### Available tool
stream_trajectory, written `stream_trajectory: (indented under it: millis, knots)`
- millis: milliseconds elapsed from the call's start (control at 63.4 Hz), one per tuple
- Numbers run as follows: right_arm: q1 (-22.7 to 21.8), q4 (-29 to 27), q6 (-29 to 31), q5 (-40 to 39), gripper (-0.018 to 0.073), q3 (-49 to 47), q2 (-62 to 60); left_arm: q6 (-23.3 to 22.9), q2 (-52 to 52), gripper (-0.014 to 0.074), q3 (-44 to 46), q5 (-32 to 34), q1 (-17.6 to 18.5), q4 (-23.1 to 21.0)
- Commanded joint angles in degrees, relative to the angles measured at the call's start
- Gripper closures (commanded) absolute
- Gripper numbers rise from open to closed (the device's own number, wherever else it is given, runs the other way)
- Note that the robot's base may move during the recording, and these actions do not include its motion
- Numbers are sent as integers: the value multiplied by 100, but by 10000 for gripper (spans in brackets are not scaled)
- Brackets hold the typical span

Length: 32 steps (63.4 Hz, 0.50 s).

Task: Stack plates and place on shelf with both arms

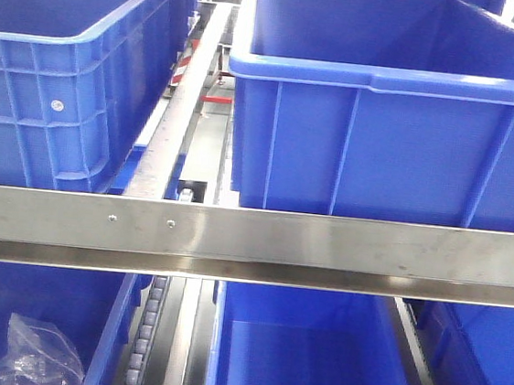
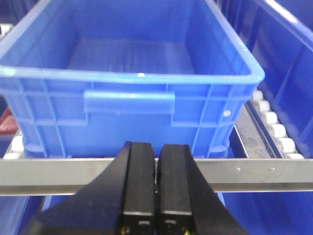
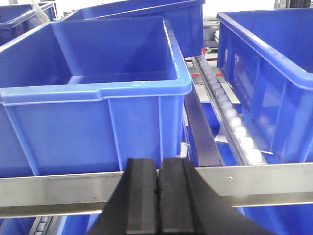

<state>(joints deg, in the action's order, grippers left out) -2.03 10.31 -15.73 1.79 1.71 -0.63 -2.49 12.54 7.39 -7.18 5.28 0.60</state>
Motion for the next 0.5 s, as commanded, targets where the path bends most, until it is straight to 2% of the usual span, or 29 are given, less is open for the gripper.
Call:
stream_trajectory:
  millis: [0, 189, 489]
  knots:
    - [-17, 9, 19, -547, 538, -4, -109, -12, -481, 510, -177, 573, 30, -60]
    - [-17, 9, 19, -547, 538, -4, -109, -12, -1440, 510, -789, 589, 30, -60]
    - [-17, 9, 19, -547, 538, -4, -109, -12, -1402, 510, -792, 530, 19, -60]
